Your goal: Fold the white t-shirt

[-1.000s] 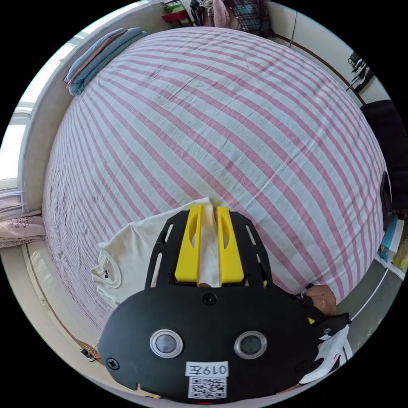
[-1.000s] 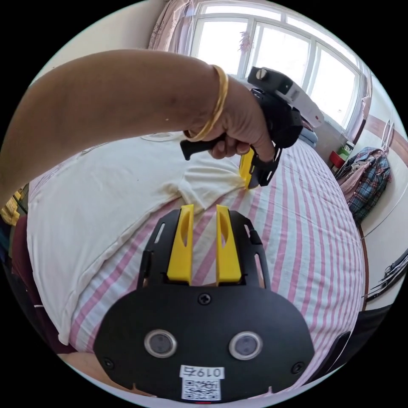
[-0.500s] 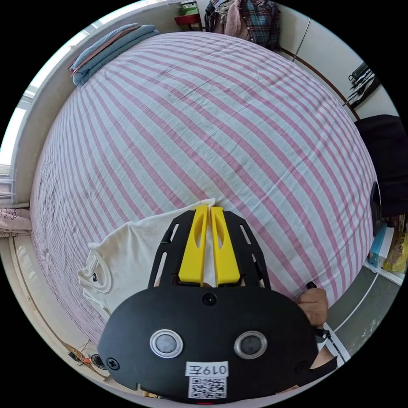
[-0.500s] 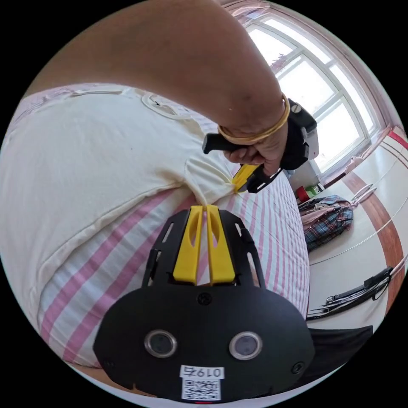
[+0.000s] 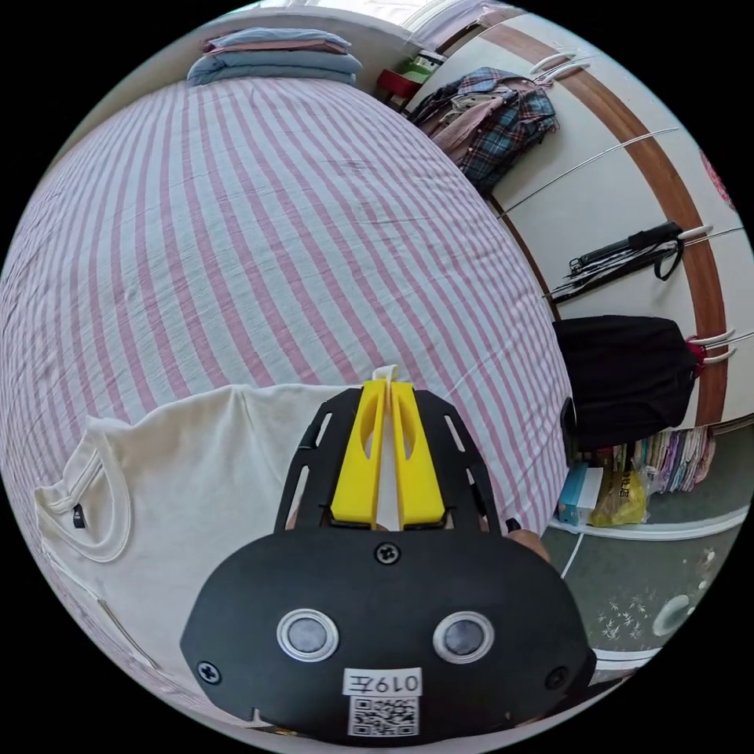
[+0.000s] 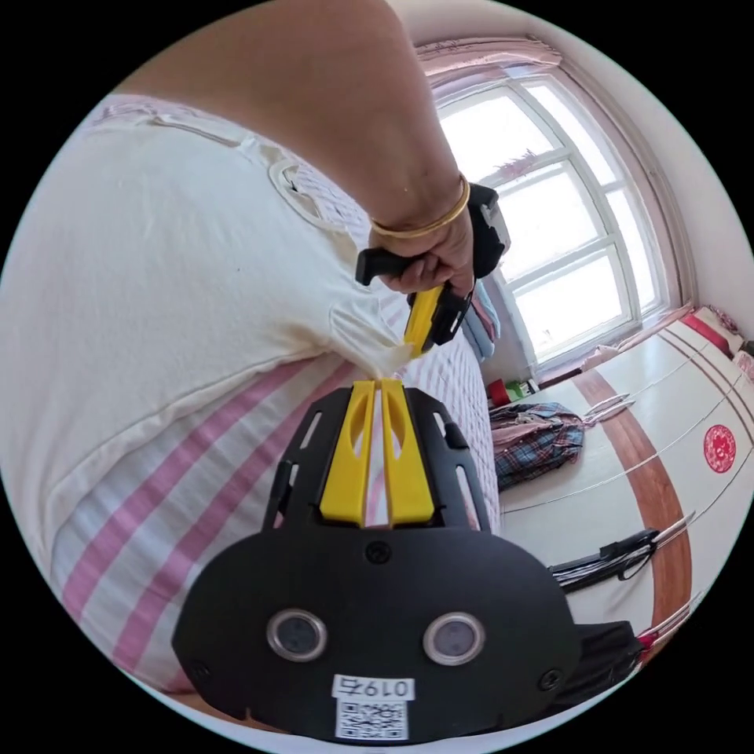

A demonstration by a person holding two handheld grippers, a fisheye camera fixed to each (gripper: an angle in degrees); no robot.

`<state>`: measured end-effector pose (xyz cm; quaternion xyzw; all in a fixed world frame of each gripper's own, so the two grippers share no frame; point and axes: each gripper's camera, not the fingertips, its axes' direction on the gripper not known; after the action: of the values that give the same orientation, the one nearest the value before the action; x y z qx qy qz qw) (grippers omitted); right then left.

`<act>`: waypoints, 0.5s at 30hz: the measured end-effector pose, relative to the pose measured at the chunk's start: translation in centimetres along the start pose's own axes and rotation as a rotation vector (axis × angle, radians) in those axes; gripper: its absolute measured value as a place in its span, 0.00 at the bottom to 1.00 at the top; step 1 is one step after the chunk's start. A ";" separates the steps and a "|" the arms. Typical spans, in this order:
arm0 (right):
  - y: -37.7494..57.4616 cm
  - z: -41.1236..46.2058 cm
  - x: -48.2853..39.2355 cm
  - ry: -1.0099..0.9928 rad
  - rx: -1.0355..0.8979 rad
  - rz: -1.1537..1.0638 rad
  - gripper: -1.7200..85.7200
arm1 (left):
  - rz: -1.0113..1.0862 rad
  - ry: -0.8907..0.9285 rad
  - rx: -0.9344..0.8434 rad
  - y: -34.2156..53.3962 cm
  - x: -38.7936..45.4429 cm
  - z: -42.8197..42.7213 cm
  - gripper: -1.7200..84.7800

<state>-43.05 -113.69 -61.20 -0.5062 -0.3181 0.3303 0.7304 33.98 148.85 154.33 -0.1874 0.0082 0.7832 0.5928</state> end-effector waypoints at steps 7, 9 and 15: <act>-9.5 -5.4 -4.8 0.161 0.055 -0.293 0.01 | 0.005 0.152 0.127 5.5 -9.3 -8.0 0.03; -12.0 -6.2 -5.9 0.182 0.070 -0.383 0.01 | -0.011 0.193 0.149 7.0 -12.1 -9.6 0.03; -17.8 -7.8 -10.0 0.206 0.118 -0.651 0.01 | -0.068 0.247 0.215 12.4 -20.2 -14.4 0.03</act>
<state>-39.76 -130.60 -47.83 -0.3656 -0.3680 0.0450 0.8537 31.07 123.05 144.50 -0.2177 0.1587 0.7283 0.6301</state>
